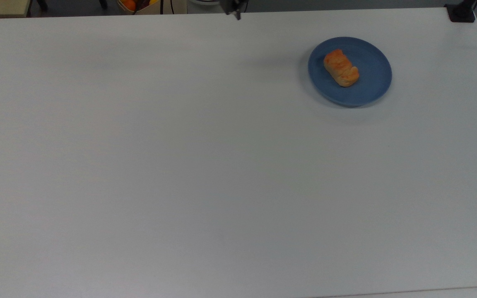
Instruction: Put the bread on the table
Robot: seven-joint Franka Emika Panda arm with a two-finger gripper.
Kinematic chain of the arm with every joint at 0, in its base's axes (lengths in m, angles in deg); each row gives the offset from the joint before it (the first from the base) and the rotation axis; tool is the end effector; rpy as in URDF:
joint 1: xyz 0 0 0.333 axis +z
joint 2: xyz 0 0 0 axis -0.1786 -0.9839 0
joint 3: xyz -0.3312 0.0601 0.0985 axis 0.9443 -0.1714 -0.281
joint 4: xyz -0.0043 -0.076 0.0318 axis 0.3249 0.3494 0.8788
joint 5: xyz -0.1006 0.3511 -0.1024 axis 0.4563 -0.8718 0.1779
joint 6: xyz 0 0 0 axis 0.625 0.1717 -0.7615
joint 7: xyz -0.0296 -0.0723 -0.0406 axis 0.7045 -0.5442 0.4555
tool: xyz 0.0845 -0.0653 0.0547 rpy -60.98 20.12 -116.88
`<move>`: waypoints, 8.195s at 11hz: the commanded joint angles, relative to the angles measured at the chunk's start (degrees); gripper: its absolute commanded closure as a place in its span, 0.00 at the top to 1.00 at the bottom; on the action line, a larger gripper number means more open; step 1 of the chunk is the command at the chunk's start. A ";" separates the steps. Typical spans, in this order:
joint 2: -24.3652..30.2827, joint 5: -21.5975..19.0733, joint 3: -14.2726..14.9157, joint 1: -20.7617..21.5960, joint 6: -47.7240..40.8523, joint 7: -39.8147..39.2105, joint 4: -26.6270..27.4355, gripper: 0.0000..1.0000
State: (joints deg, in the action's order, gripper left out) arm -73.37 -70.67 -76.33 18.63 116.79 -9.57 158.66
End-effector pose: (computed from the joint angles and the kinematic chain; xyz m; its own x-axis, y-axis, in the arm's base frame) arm 0.4904 0.1735 0.5630 0.7880 0.5893 -0.1783 0.5723 -0.8079 -0.1407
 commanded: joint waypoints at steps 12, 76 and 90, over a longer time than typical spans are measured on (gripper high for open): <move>-10.59 0.85 -14.06 6.85 31.16 27.86 10.92 1.00; -27.38 -1.96 35.69 -21.16 39.10 -36.54 -0.06 0.47; -17.20 -2.83 34.55 -20.38 19.12 -12.09 -7.94 1.00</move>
State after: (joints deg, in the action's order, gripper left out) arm -95.12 -71.87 -40.83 -2.06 146.82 -33.62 154.68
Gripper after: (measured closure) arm 0.000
